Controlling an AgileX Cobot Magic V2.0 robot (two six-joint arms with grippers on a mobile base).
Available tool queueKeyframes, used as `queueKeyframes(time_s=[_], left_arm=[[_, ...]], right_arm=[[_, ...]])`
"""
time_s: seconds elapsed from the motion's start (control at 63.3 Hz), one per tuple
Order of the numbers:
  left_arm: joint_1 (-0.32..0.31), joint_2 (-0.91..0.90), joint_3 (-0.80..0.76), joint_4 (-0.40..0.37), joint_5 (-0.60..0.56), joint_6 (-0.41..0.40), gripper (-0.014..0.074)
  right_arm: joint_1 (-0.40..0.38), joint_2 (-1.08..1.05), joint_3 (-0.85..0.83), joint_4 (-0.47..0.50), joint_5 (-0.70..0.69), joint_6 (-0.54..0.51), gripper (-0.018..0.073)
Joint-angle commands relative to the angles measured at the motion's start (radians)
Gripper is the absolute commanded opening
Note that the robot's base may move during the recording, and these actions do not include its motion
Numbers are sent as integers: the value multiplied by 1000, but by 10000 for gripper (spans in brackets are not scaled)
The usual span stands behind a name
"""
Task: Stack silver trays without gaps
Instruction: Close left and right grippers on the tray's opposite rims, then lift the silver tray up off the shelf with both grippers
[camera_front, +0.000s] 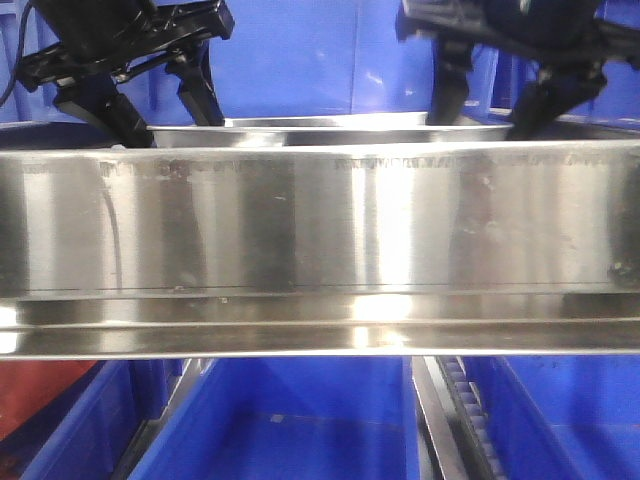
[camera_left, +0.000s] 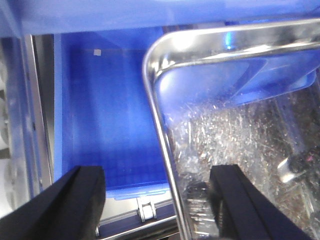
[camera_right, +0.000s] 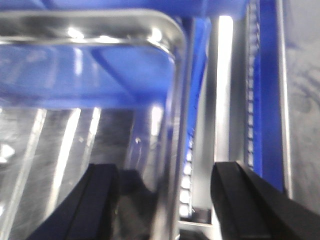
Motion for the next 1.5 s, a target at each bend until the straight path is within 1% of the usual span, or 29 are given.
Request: queueKeyframes(time_s=[0.0,0.174,0.3,0.395,0.458,1.074,1.121,1.168,1.247,1.311,1.326,1.405,1.484], left_arm=[[5,-1,-7,6,2,-7,350],[5,-1,-7,18,4,-7,350],[5,-1,-7,16,-8,-10,350],[5,-1,-7,16,-9,-44,350],[5,-1,-7,18,-14,-49,350],[5,37,-7,20,-9,-49,344],[5,37,-7,20,-13,-49,318],[5,37,-7,20,-14,-49,255],[5,37,-7,20,-12,-49,111],[5,37,-7,20,-12,-49,-22],[5,37,-7,20,-12,-49,-41],[5,37,-7,13,1,-49,5],[5,37,-7,-12,12,-49,-5]], right_arm=[[-5,11,-9,-12,2,-1,298],[-5,11,-9,-12,2,-1,293],[-5,11,-9,-12,-1,-1,246],[-5,11,-9,-12,-1,-1,211],[-5,11,-9,-12,-1,-1,192],[-5,11,-9,-10,5,-1,190],[-5,11,-9,-10,5,-1,190],[-5,11,-9,-10,7,-1,190],[-5,11,-9,-10,14,-1,185],[-5,11,-9,-10,20,-1,159],[-5,11,-9,-10,24,-1,149],[-5,11,-9,-9,37,-1,72],[-5,11,-9,-9,50,-1,-30]])
